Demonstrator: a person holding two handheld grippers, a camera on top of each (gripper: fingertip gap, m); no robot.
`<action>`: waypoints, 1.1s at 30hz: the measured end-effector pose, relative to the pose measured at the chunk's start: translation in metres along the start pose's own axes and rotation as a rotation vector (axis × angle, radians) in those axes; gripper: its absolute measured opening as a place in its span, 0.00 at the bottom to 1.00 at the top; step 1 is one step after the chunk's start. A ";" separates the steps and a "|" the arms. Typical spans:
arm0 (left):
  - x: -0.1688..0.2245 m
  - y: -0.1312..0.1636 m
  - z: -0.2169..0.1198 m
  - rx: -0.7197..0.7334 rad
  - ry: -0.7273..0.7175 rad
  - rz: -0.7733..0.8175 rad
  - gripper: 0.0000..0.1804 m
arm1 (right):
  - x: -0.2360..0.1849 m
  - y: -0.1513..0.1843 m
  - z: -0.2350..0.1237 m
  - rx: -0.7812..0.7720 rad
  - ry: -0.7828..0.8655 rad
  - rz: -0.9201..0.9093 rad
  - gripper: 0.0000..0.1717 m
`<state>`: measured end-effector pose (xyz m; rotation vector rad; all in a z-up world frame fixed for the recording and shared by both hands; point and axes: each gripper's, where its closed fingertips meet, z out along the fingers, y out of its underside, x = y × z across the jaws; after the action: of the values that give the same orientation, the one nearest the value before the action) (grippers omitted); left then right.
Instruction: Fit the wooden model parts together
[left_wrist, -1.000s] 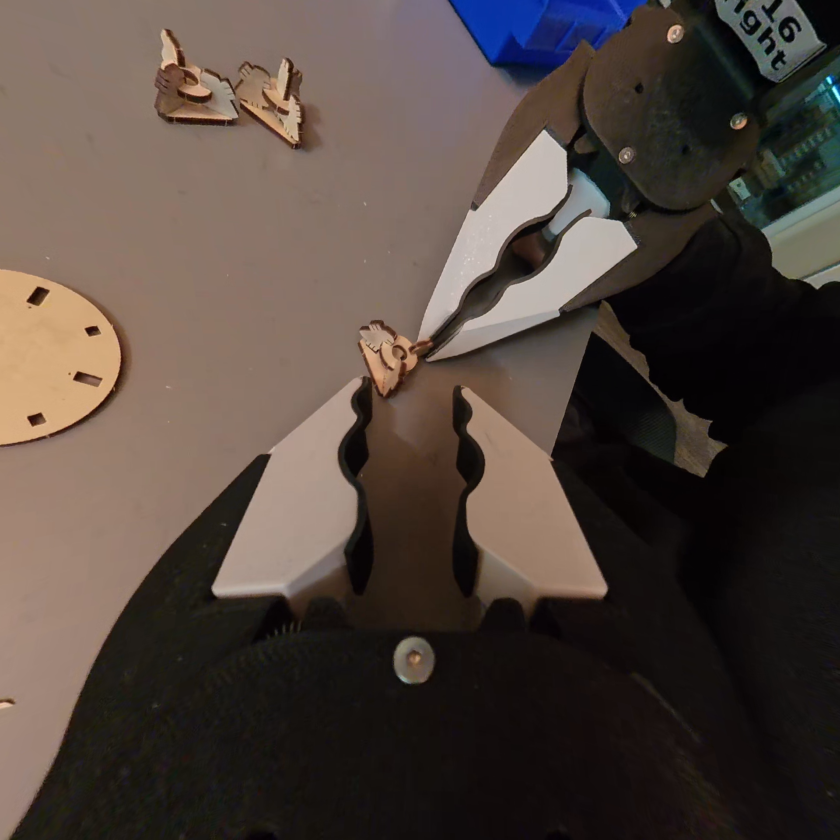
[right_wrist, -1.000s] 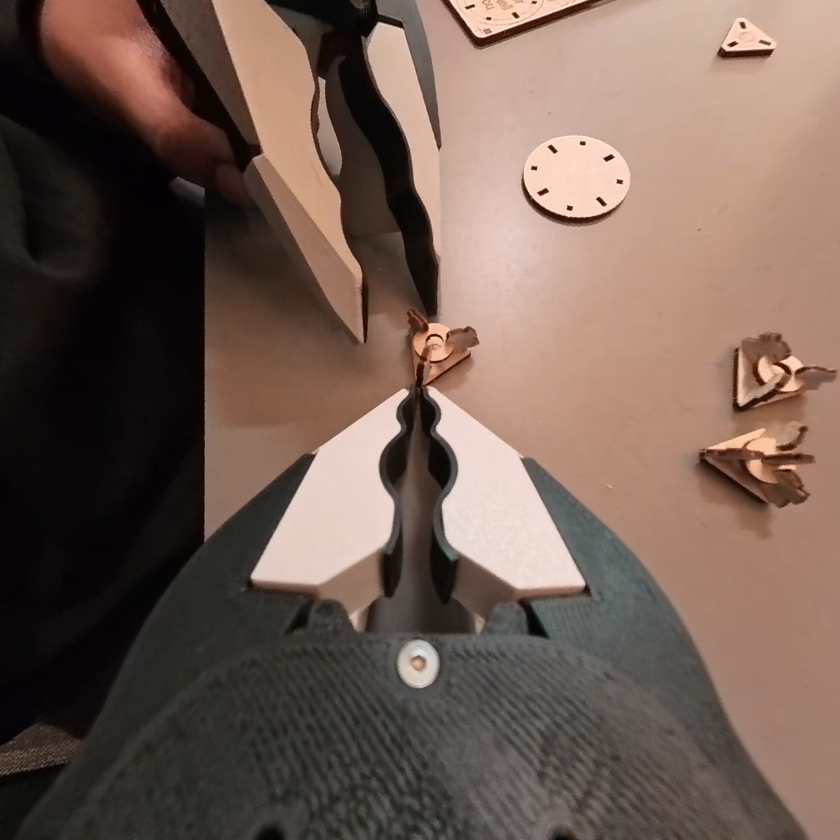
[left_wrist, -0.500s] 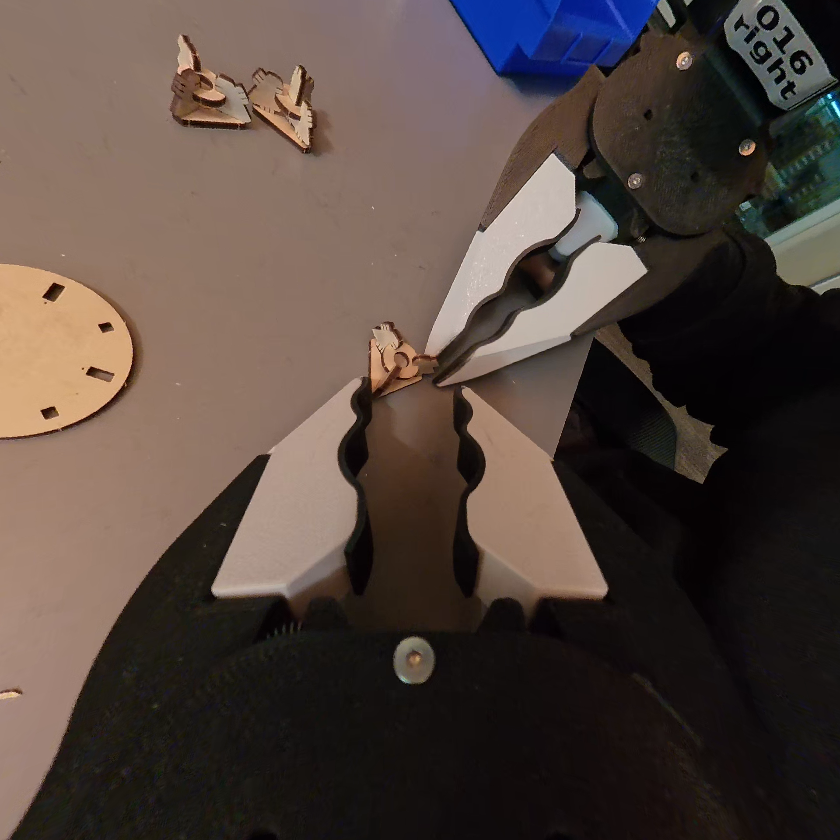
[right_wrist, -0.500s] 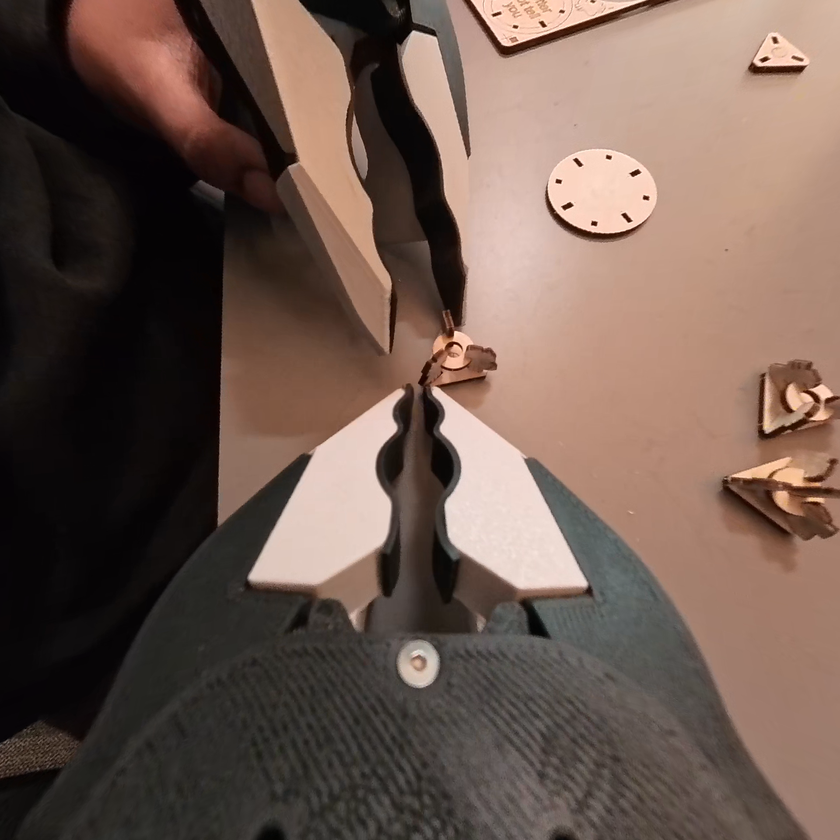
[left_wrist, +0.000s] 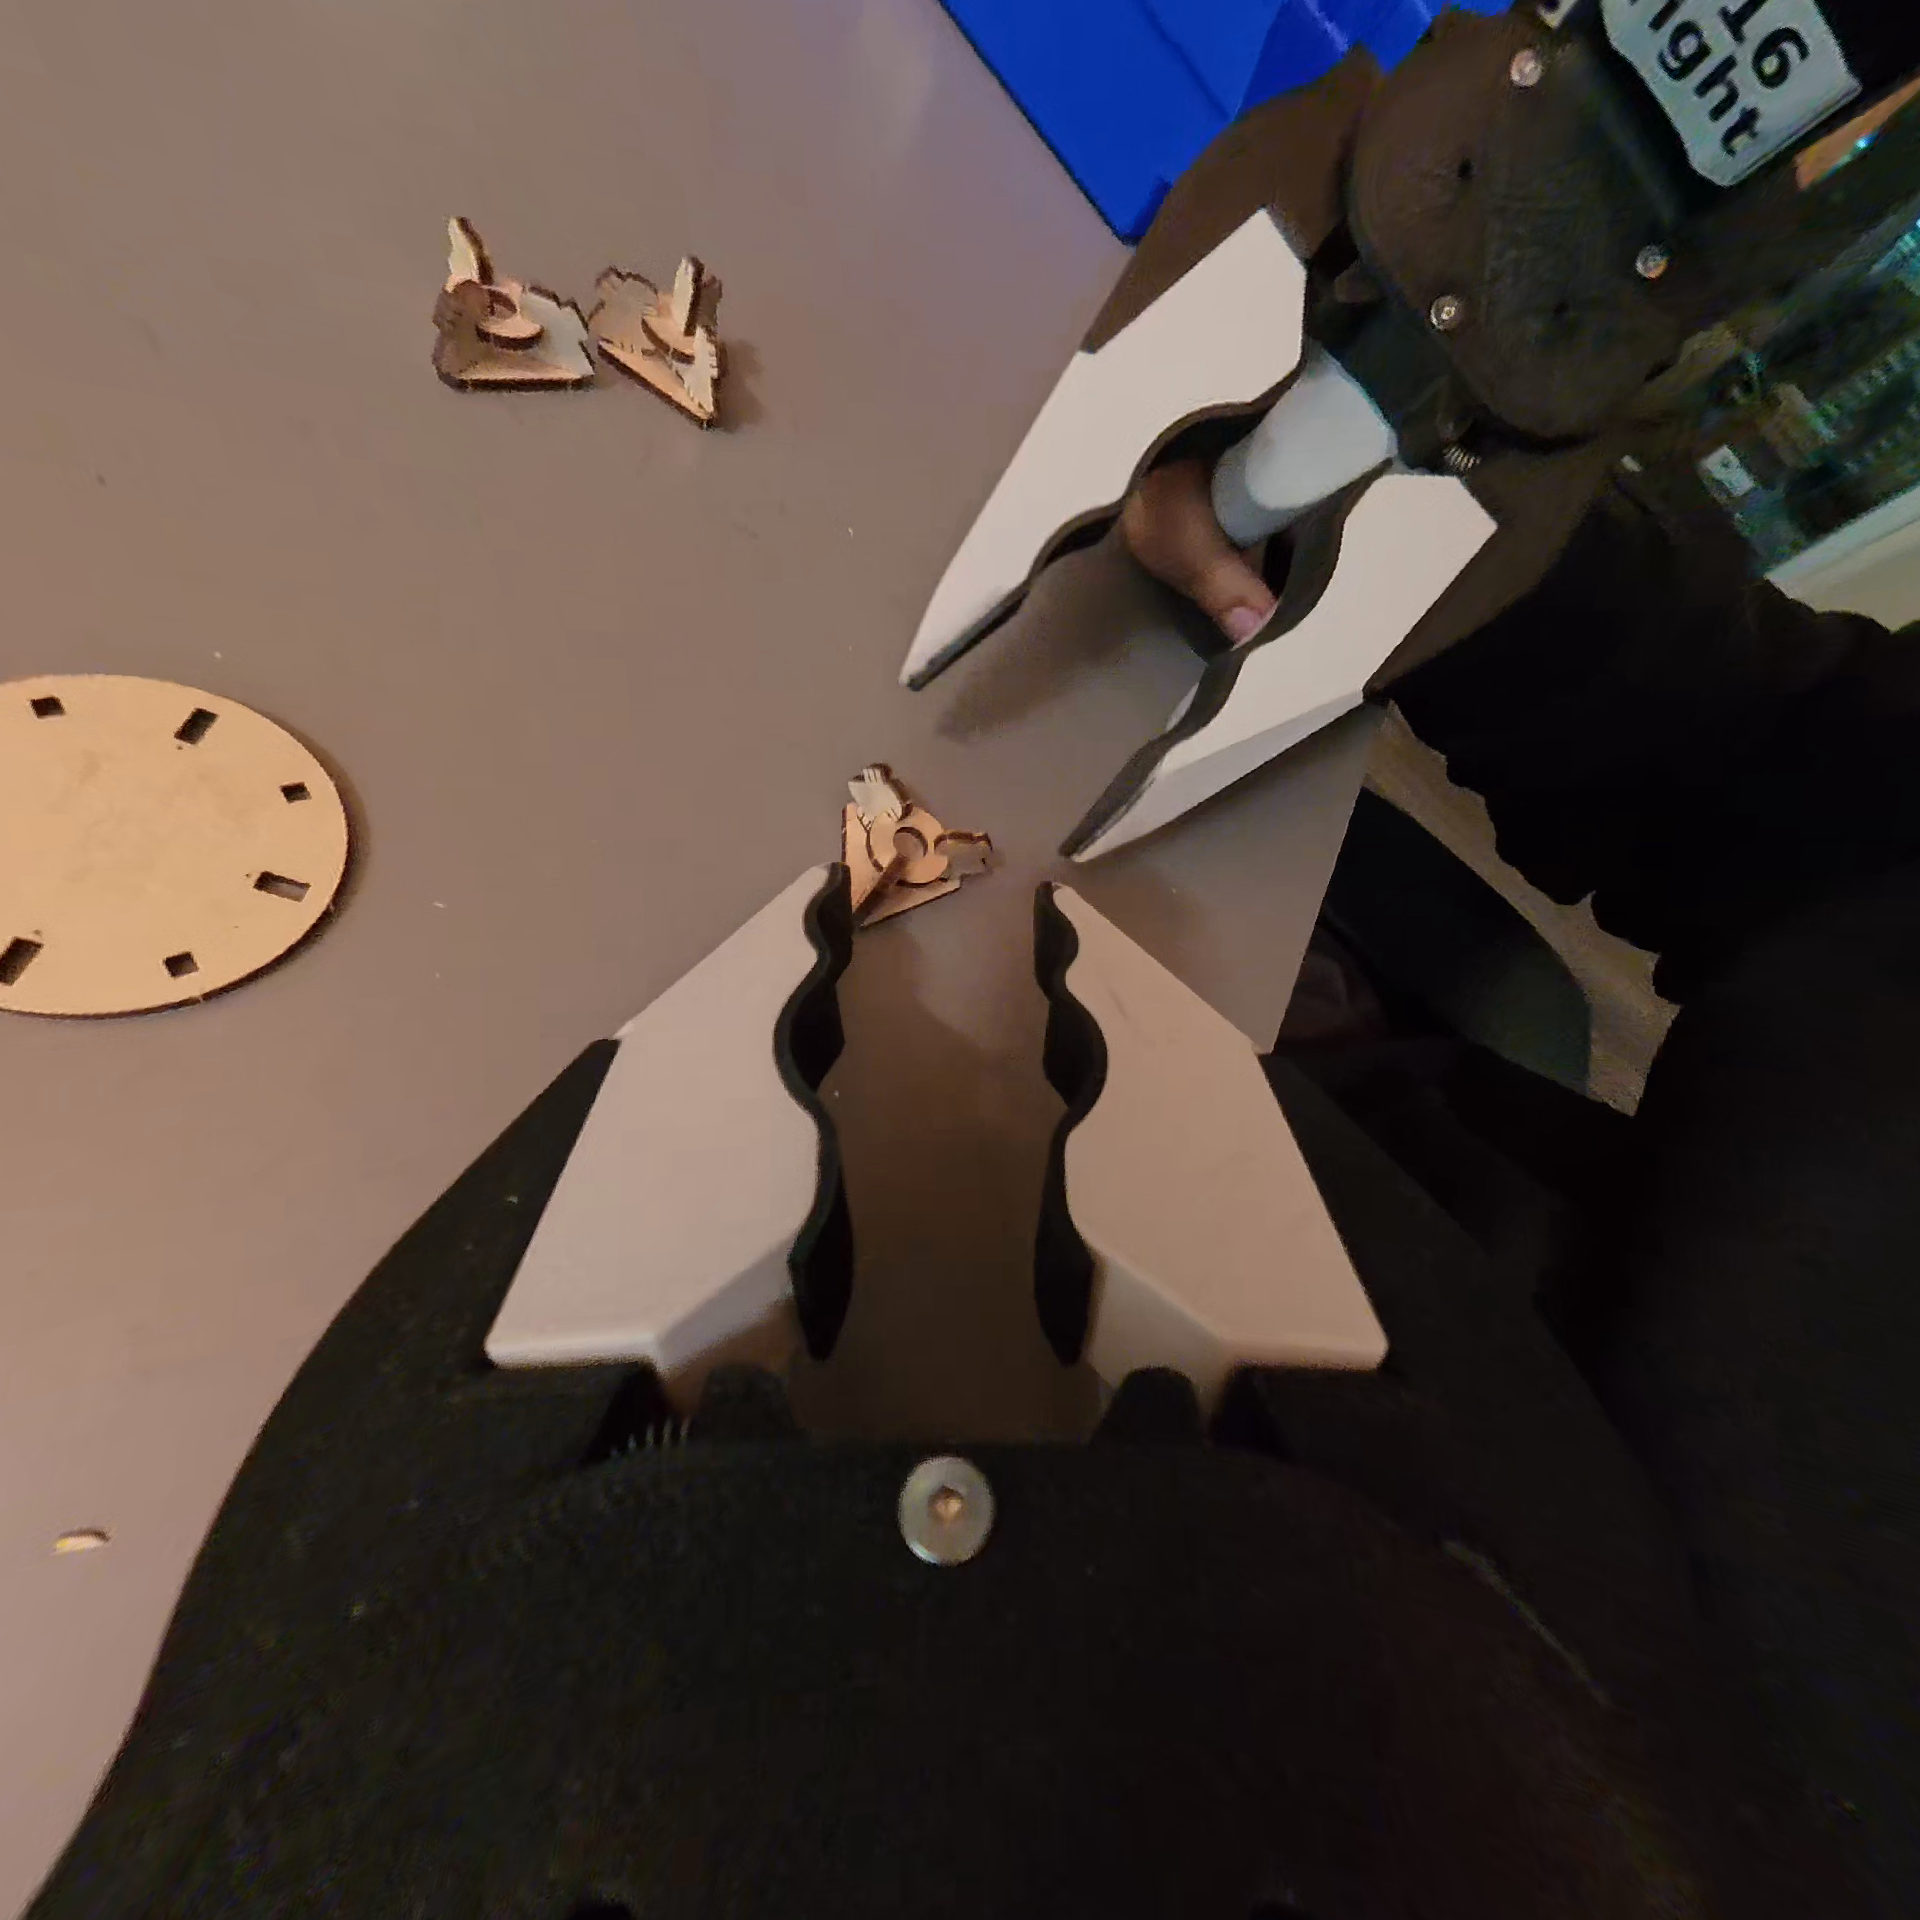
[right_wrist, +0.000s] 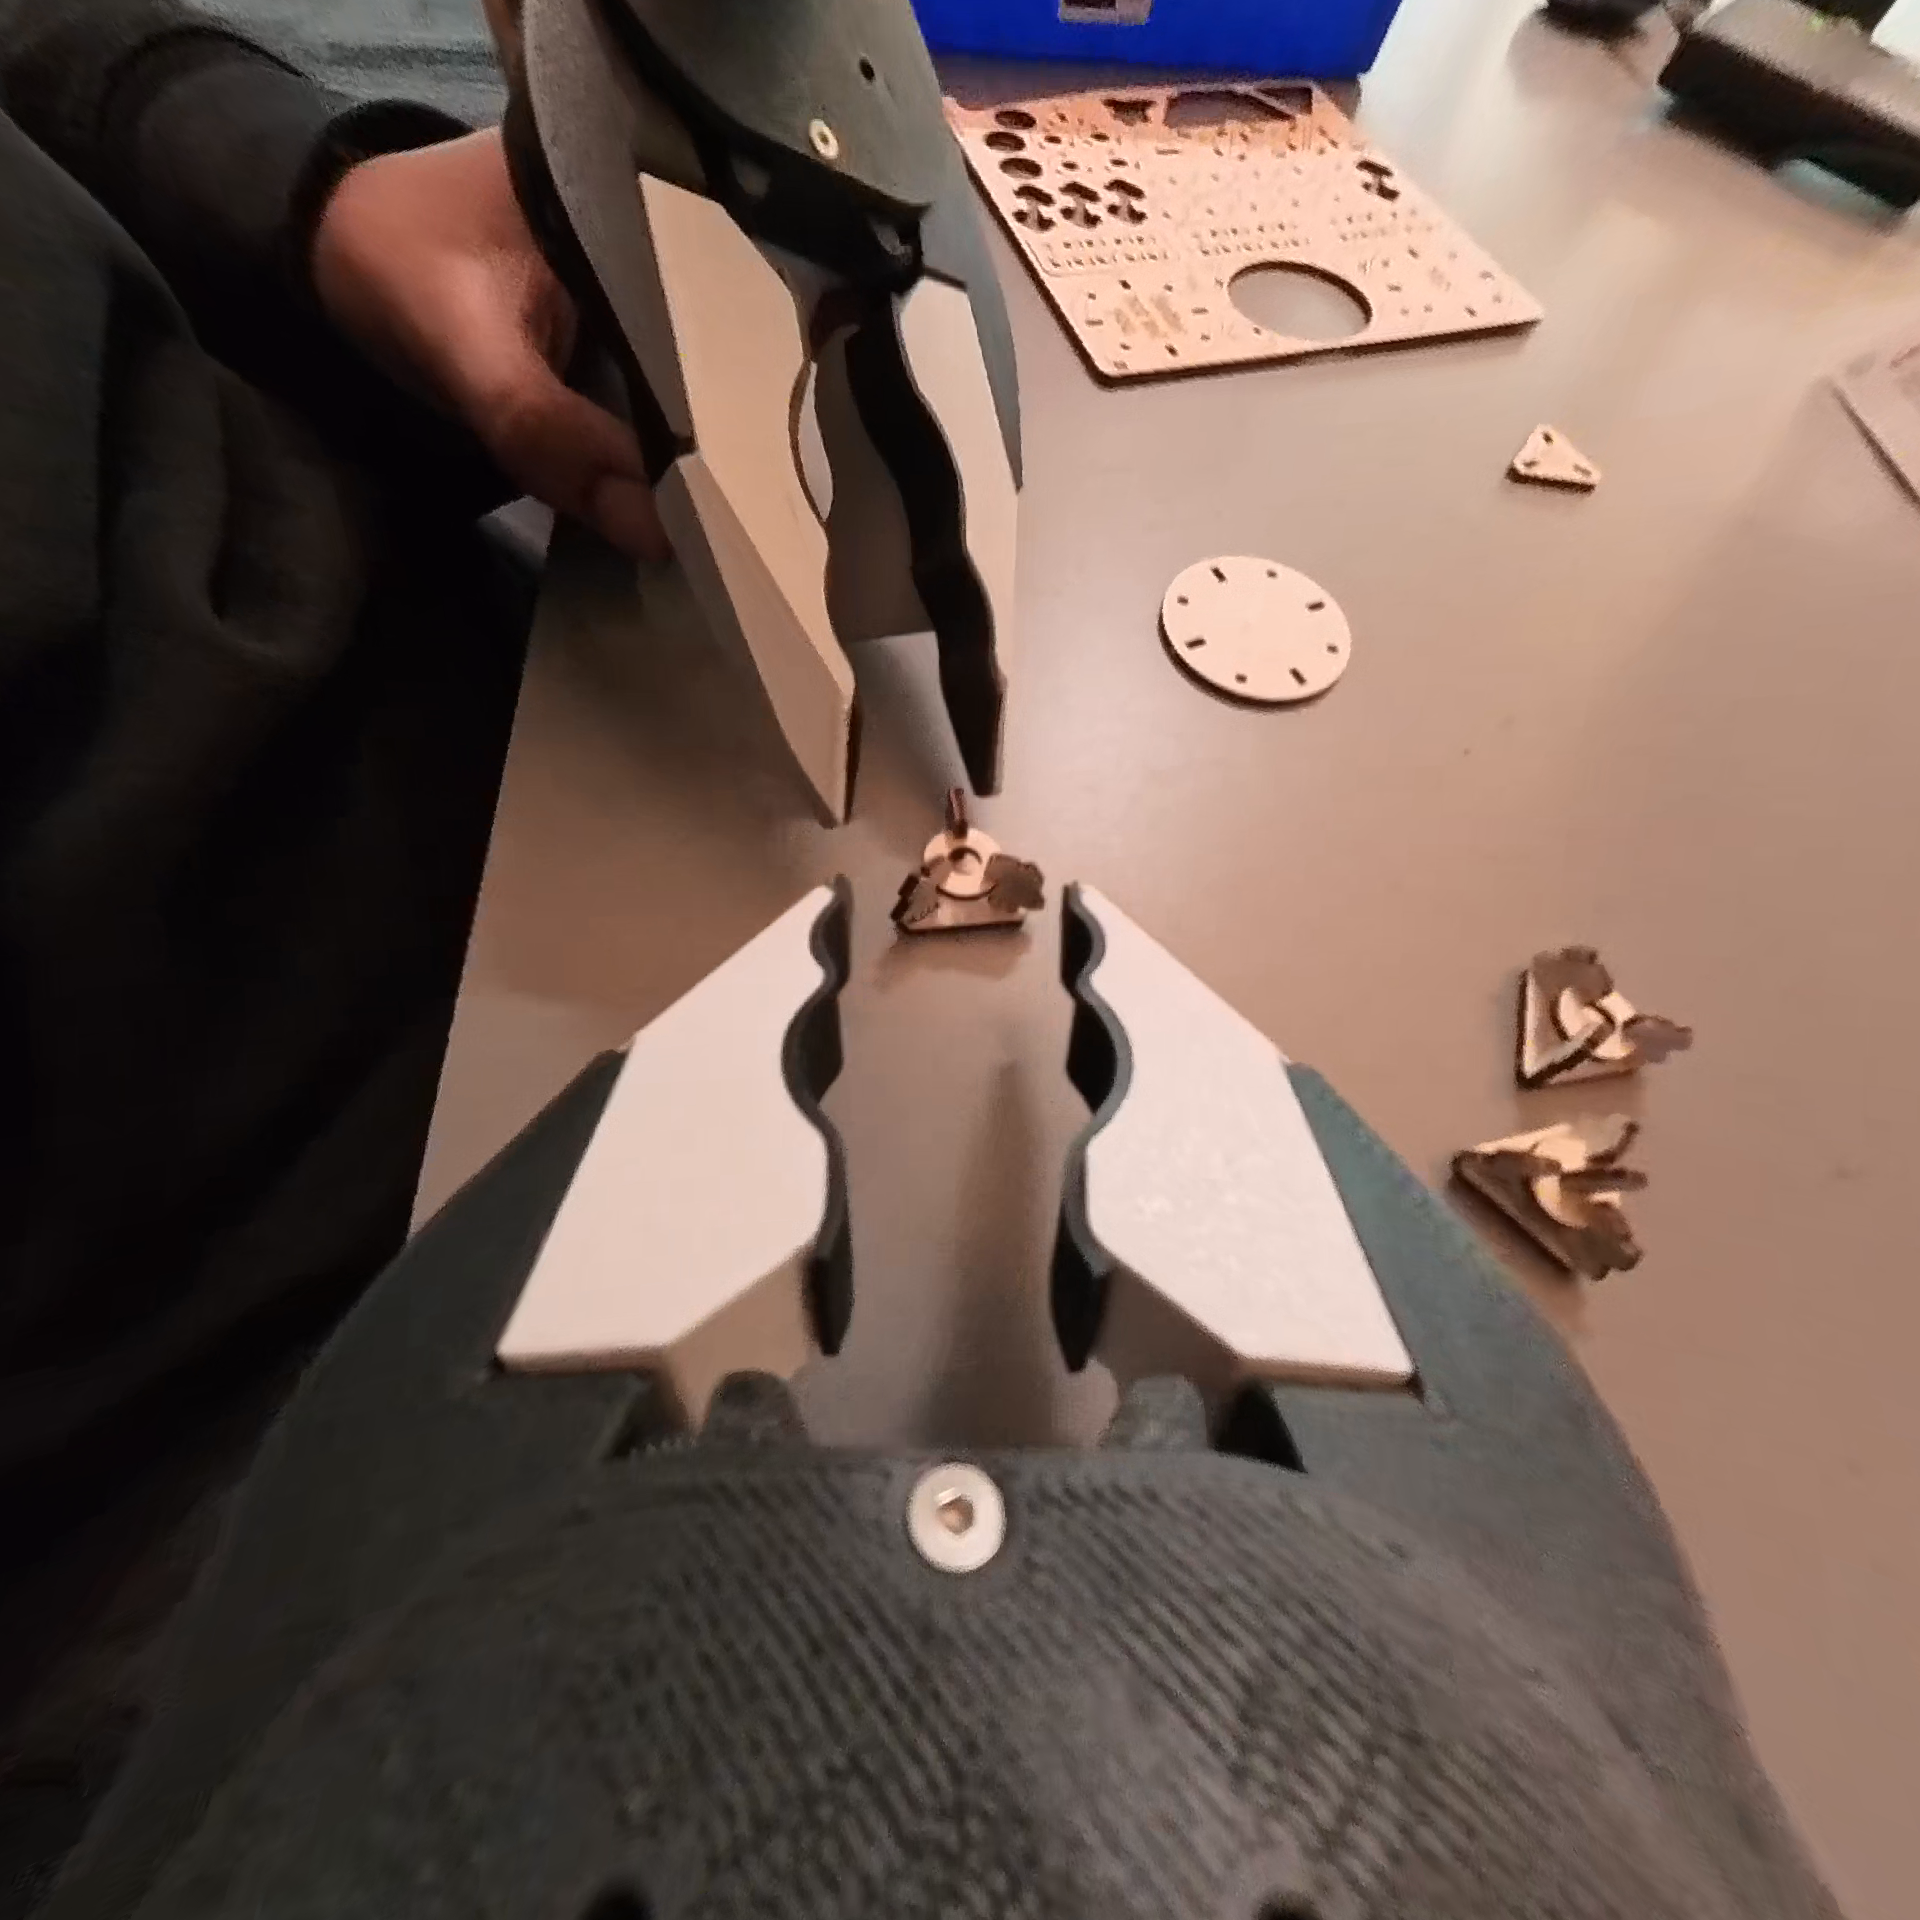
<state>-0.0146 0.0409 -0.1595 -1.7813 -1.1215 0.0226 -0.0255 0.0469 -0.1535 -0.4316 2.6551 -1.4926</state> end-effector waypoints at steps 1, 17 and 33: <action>-0.001 0.000 0.000 0.000 -0.004 -0.003 0.19 | 0.001 -0.001 0.001 0.002 -0.007 -0.022 0.24; 0.004 -0.007 -0.003 0.012 0.014 0.129 0.17 | 0.000 -0.003 0.009 -0.015 -0.260 -0.235 0.23; -0.003 0.003 0.007 -0.088 -0.062 0.207 0.18 | -0.005 0.004 0.016 -0.063 -0.272 -0.293 0.19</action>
<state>-0.0178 0.0439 -0.1670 -1.9813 -0.9902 0.1561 -0.0188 0.0365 -0.1660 -0.9899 2.5082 -1.3021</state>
